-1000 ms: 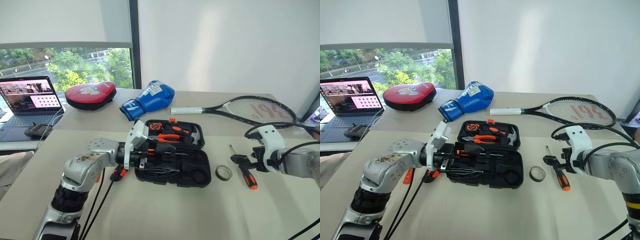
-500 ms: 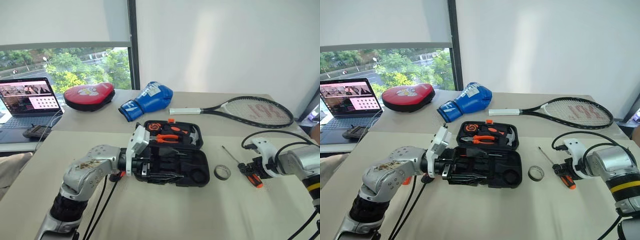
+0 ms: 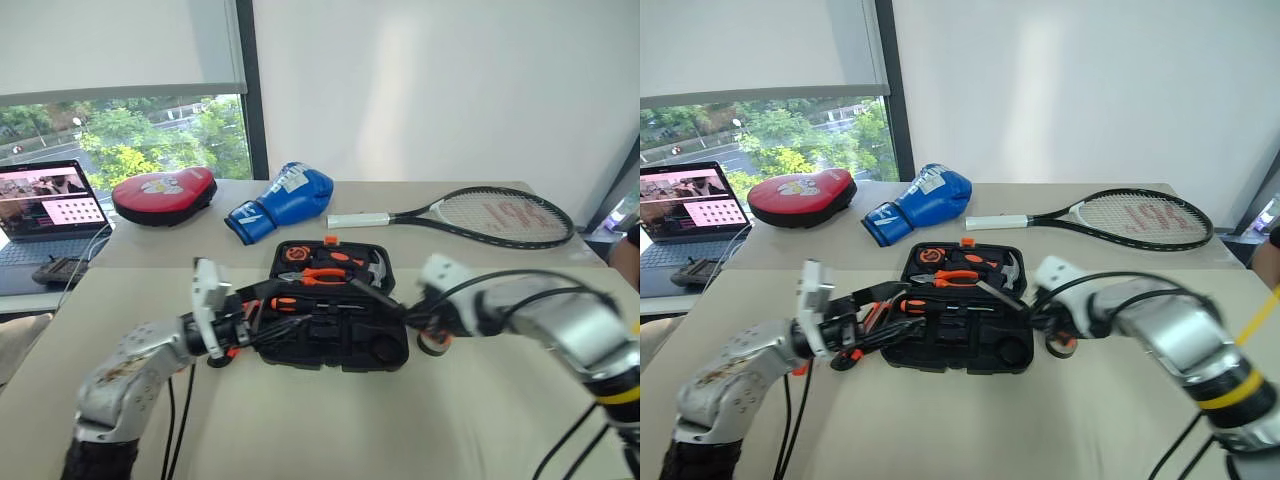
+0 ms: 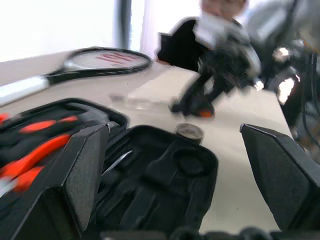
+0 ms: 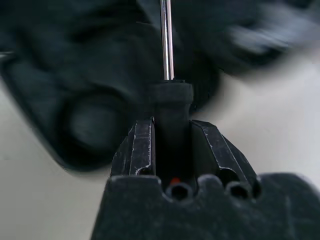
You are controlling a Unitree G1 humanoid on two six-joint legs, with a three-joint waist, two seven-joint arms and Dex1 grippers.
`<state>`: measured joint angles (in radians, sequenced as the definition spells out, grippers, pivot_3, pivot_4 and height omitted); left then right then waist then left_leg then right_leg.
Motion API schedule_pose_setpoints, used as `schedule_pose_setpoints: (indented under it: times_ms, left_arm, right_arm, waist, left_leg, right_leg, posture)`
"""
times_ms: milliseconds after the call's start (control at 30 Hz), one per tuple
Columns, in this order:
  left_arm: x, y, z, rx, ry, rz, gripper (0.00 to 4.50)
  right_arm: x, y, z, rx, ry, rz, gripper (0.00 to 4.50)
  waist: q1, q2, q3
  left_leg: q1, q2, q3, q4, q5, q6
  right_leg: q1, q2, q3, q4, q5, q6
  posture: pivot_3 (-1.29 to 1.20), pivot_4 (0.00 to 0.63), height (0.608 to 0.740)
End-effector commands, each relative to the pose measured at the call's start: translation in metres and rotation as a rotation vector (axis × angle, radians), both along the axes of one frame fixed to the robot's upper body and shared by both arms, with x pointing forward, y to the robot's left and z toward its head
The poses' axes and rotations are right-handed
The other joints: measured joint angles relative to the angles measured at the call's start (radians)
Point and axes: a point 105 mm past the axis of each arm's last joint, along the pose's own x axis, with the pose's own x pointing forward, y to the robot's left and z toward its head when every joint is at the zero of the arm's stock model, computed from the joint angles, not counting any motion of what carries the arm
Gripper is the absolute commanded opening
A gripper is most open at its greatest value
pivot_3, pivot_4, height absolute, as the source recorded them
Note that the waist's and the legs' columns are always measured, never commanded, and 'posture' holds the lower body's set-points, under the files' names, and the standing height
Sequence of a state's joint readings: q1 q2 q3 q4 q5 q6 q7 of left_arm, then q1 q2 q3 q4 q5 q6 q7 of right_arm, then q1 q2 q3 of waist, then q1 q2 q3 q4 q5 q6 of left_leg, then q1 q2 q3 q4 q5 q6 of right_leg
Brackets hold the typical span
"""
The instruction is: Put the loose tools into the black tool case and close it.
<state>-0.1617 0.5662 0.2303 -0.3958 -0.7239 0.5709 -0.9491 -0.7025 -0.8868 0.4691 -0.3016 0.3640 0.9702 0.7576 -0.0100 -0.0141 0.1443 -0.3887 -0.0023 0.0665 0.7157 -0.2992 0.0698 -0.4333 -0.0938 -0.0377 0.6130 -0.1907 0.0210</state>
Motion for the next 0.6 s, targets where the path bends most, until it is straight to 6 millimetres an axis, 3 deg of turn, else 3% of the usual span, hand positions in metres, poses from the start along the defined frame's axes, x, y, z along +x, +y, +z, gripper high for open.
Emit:
schedule_pose_setpoints:
  times_ms: [33, 200, 600]
  left_arm:
    - [-0.013, 0.024, 0.007, 0.01, -0.028, 0.032, 4.5]
    - [-0.023, 0.049, -0.006, 0.083, -0.002, 0.114, 4.5]
    - [-0.026, 0.037, -0.006, 0.077, -0.013, 0.13, 4.5]
  right_arm:
    - [0.015, 0.017, 0.0, -0.092, -0.055, 0.114, 0.7]
    - [0.025, 0.039, -0.003, -0.149, -0.027, 0.239, 0.69]
    - [0.035, 0.059, -0.014, -0.225, 0.072, 0.321, 0.68]
  waist:
    - [0.0, 0.0, 0.0]
    - [0.003, -0.002, 0.0]
    - [-0.002, -0.002, 0.0]
  left_leg:
    - [0.0, 0.0, 0.0, 0.0, 0.001, -0.002]
    - [-0.001, 0.0, 0.001, 0.0, 0.003, -0.005]
    - [0.0, 0.0, 0.0, -0.003, 0.004, -0.008]
  right_leg:
    - [0.0, 0.0, 0.0, 0.0, 0.0, 0.0]
    - [0.0, 0.0, -0.002, -0.001, 0.0, -0.001]
    - [-0.002, -0.002, -0.002, 0.0, 0.001, -0.002]
  posture:
    - [0.0, 0.15, 0.74]
    - [0.0, 0.15, 0.74]
    - [0.0, 0.15, 0.74]
